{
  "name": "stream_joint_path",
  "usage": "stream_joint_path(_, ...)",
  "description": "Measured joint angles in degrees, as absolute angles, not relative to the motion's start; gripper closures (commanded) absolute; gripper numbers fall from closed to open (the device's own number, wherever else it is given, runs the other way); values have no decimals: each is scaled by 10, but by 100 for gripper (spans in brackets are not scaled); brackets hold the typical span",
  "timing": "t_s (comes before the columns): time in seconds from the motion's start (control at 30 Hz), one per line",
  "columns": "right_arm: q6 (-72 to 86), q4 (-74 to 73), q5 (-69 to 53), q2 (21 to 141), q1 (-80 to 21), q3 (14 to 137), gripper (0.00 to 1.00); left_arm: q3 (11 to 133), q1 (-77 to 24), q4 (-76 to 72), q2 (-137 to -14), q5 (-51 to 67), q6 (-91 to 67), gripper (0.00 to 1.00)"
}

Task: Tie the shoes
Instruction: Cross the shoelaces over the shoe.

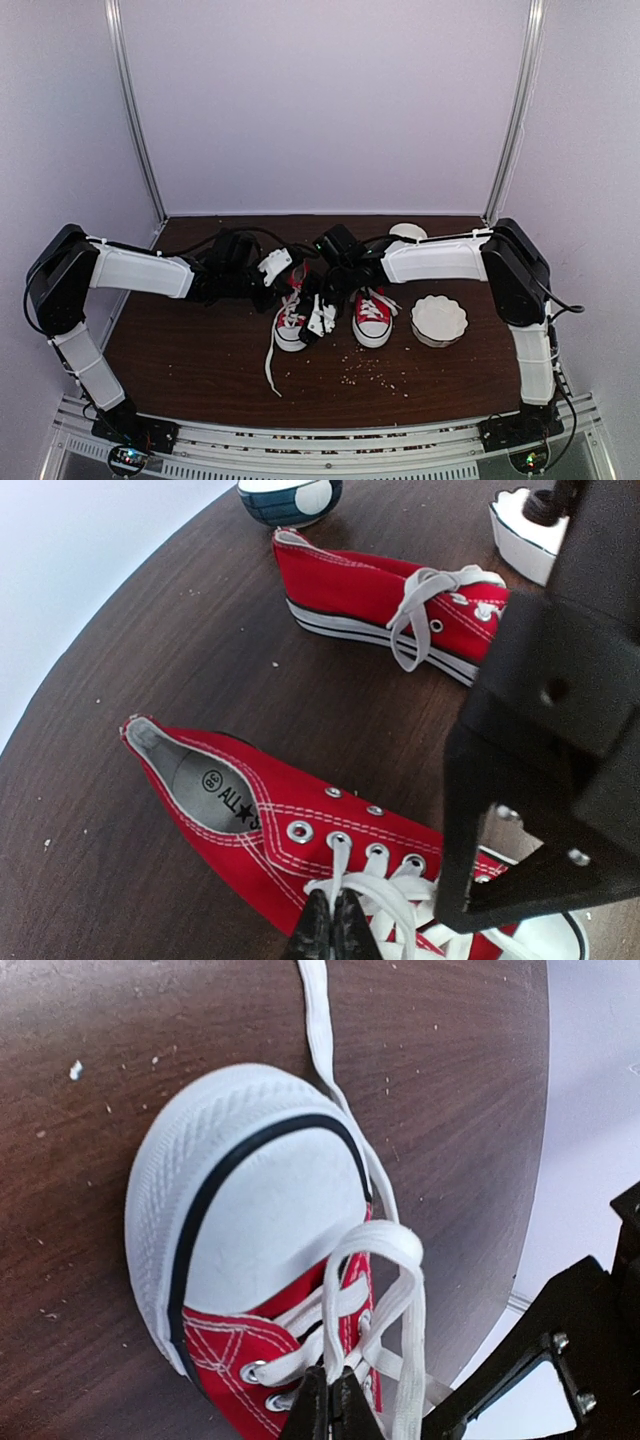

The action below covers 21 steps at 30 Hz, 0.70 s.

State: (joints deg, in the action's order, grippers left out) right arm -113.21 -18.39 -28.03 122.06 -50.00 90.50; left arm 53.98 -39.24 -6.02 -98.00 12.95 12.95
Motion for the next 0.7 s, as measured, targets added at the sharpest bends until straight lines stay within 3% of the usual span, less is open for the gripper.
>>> stream_joint_path(0.7, -1091, -88, -250, 1219, -485, 862, 100, 540, -389, -60, -980, 139, 129, 100)
